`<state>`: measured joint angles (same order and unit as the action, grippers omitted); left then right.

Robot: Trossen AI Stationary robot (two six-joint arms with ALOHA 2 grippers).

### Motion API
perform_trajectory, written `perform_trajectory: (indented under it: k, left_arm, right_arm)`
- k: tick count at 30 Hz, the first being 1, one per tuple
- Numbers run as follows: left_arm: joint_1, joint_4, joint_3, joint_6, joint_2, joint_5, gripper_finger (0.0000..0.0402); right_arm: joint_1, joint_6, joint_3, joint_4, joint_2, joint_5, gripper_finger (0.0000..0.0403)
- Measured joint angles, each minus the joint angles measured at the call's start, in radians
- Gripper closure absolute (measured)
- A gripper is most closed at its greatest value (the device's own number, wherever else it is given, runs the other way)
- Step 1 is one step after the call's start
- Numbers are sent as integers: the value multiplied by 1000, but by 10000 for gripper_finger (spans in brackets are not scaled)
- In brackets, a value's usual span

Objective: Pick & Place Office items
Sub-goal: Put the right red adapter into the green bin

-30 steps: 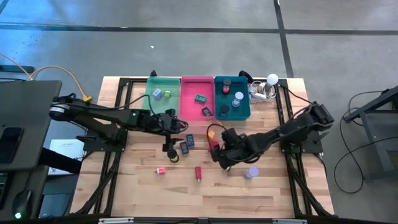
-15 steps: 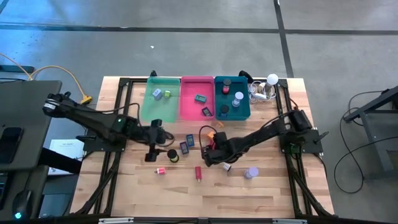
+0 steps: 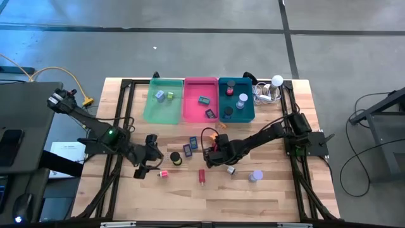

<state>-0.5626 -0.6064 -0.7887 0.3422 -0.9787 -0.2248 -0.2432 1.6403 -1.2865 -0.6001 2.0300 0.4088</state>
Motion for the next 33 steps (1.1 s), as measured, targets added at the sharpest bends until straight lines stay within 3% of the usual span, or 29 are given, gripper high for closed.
perform_trajectory:
  k: [3, 18, 26, 33]
  left_arm:
    - [-33, 0, 2, 17, 0, -13, 131]
    - [-125, 10, 9, -19, -76, -23, 131]
    - [-132, 71, 9, -258, -122, -174, 131]
    - [-187, 343, 9, -700, -129, -333, 131]
  right_arm:
    - [0, -39, 0, -3, 0, 13, 198]
    - [-39, -156, 6, 23, -23, -7, 198]
    - [-127, -296, 6, 191, -170, -11, 198]
    - [-199, -517, 3, 485, -242, -41, 198]
